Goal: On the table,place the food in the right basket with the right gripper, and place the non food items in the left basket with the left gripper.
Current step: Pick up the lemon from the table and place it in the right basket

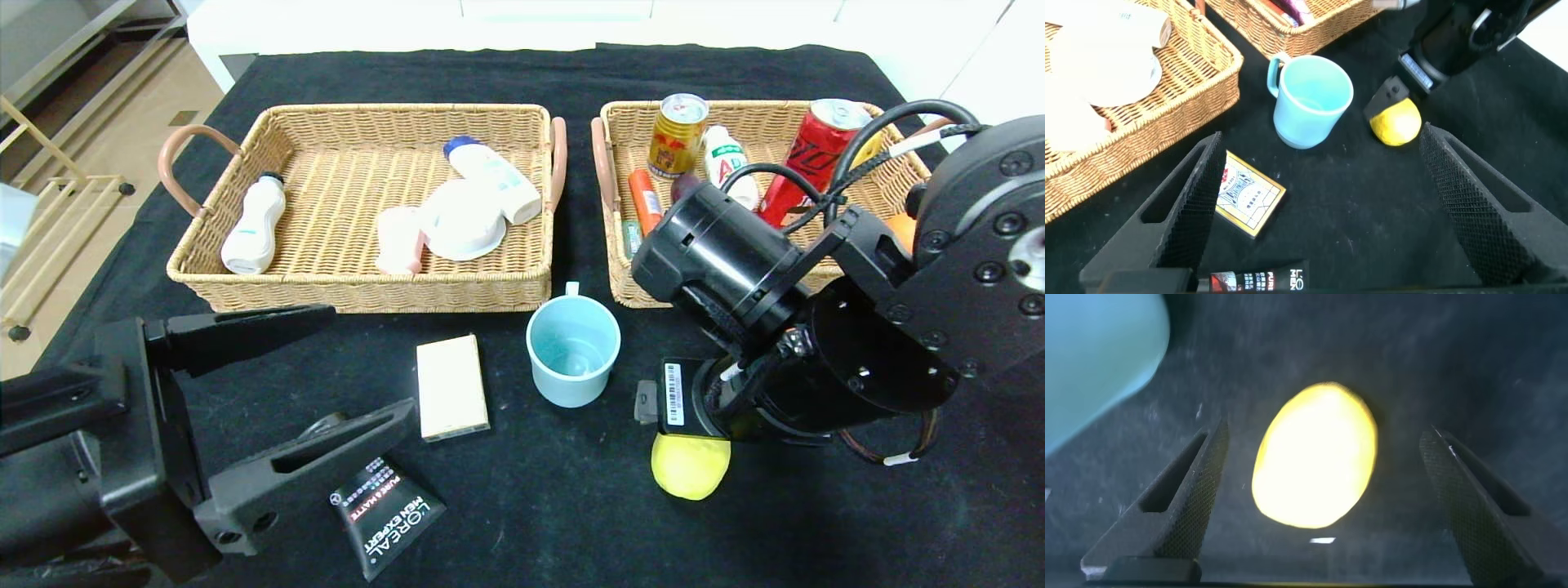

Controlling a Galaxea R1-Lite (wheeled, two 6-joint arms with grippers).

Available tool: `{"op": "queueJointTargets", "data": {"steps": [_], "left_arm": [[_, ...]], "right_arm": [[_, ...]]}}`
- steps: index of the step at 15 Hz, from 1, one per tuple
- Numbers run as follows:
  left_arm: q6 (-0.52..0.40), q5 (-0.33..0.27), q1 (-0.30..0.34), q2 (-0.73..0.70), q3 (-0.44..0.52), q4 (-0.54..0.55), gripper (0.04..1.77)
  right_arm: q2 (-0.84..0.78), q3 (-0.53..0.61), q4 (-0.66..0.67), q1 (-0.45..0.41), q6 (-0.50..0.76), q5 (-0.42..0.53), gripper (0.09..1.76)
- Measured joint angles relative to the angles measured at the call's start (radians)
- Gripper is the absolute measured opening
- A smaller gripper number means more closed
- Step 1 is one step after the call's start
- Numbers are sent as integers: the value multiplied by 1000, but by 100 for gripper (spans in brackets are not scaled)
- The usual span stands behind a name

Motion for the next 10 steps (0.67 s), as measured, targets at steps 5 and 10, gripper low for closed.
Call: {"op": "queueJointTargets", "data": {"steps": [5,10], "left_arm": [[0,0,0,0,2,0,172],[0,0,0,0,2,0,172]], "right_arm": [[33,39,0,7,46,-1,170],[44,51,-3,6,55,-8,170]]}}
